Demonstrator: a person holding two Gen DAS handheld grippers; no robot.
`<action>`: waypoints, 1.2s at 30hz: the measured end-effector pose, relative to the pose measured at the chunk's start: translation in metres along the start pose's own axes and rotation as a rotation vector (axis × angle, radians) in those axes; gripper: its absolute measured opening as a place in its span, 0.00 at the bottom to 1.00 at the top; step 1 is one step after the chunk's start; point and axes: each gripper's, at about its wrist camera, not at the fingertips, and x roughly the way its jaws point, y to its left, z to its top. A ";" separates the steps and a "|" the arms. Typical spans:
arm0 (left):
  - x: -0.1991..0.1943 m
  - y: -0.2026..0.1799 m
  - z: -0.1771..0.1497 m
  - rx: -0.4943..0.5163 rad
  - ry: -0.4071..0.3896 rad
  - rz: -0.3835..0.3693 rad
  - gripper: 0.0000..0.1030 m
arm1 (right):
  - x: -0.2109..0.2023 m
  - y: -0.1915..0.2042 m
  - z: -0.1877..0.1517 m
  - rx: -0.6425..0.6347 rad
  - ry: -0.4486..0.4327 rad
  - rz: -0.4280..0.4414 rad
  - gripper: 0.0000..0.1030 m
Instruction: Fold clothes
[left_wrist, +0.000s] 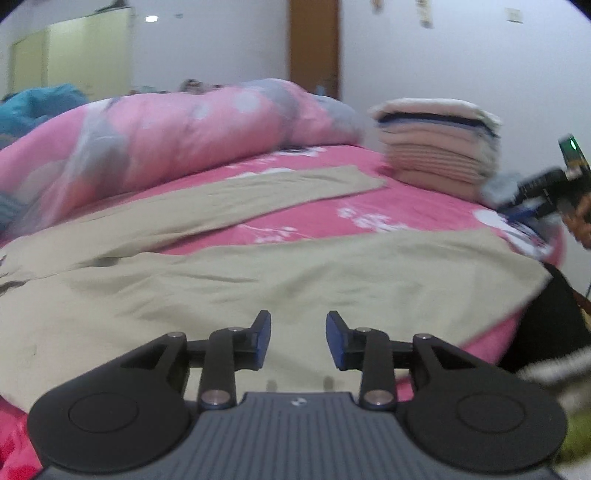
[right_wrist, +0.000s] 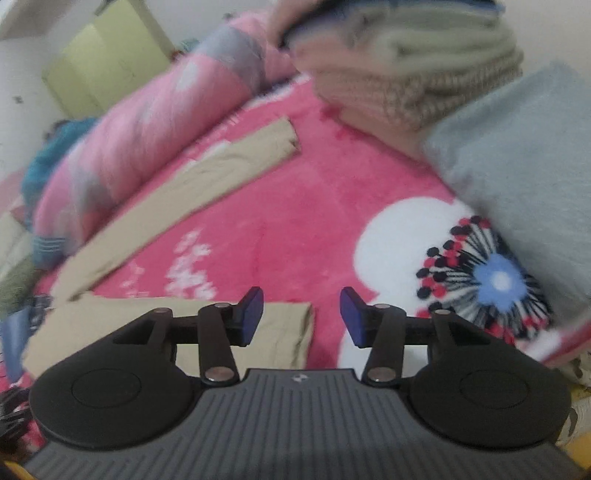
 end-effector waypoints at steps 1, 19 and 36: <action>0.008 -0.001 0.000 -0.015 0.005 0.009 0.36 | 0.012 -0.003 0.003 0.015 0.016 -0.014 0.44; 0.067 -0.017 -0.009 -0.015 0.085 0.063 0.37 | 0.031 0.041 -0.018 -0.281 0.056 -0.024 0.04; 0.047 -0.006 -0.014 -0.044 0.051 0.044 0.39 | 0.035 0.095 -0.020 -0.776 -0.150 -0.338 0.00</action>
